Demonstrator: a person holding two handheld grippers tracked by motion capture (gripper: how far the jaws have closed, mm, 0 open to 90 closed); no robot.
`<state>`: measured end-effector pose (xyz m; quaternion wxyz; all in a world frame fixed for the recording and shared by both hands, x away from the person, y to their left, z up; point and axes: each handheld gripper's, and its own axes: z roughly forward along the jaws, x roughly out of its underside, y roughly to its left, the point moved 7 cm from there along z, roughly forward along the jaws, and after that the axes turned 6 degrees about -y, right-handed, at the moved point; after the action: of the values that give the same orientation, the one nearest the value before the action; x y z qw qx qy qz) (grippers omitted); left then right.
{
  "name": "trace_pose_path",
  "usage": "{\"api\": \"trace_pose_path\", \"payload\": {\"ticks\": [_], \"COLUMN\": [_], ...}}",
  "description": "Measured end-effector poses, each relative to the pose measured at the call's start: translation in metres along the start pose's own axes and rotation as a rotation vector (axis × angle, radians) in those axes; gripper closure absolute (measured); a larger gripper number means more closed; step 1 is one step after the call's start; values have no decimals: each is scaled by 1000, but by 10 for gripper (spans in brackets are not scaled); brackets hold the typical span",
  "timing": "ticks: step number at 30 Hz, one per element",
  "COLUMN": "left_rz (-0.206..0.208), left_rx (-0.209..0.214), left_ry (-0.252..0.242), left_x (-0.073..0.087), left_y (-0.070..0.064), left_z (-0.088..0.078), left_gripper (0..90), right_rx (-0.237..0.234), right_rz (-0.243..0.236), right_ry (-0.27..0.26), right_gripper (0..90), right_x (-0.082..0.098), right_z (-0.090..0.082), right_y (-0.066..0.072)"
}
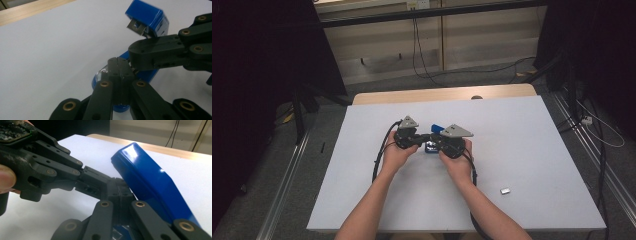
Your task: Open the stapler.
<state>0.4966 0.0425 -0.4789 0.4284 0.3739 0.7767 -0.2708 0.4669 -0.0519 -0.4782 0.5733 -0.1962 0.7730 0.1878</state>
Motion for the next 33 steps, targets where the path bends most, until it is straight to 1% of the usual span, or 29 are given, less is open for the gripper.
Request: {"api": "trace_pose_path", "payload": {"ticks": [2,3,5,7,9,10,12,13,15,17,18,19,20,23,25,26,27,28,29,30,33], "left_rz": [-22,-27,-26,-31,-27,-22,-13,-22,-15,-23,-31,-27,-27,20,23,18,28,28,32,32,33], "left_rx": [2,6,6,7,4,1,-4,-4,-6,-1,2,3,3,-12,-13,-16,-19,-19,-27,-27,-31], "left_ry": [-5,-2,-3,-6,-5,4,12,9,8,4,1,4,4,19,20,16,24,24,27,27,30], "left_x": [2,3,5,5,5,6,7,7,7,7,7,7,7,7,7,6,6,6,6,6,6], "left_y": [1,2,2,2,2,2,2,2,2,2,2,3,3,1,1,1,0,0,-1,-1,-1], "left_z": [2,2,3,3,3,3,4,4,4,4,4,4,4,4,4,4,4,4,4,4,4], "left_gripper": [900,900,900,900,900,900,900,900,900,900,900,900,900,900,900,900,900,900,900,900,900], "right_rx": [13,19,36,53,53,53,76,92,85,99,98,99,112,130,136,136,145,145,152,154,171], "right_rz": [-6,-13,-25,-56,-66,-66,-93,-105,-97,-111,-105,-102,-109,-111,-102,-102,-93,-93,-104,-100,-114], "right_ry": [-1,-9,-22,-20,-14,-14,-13,-17,-11,-8,-9,-10,-9,-7,-8,-8,-6,-6,-6,-7,0], "right_gripper": [900,900,900,900,900,900,900,900,900,900,900,900,900,900,900,900,900,900,900,900,900], "right_x": [-2,-4,-6,-8,-8,-8,-9,-10,-11,-11,-12,-12,-13,-14,-15,-15,-16,-16,-16,-16,-16], "right_z": [-1,-2,-5,-7,-8,-8,-9,-11,-11,-13,-14,-14,-15,-18,-21,-21,-25,-25,-28,-29,-34], "right_y": [-1,-3,-5,-7,-7,-7,-8,-10,-10,-11,-11,-12,-13,-16,-18,-18,-22,-22,-25,-26,-30]}}
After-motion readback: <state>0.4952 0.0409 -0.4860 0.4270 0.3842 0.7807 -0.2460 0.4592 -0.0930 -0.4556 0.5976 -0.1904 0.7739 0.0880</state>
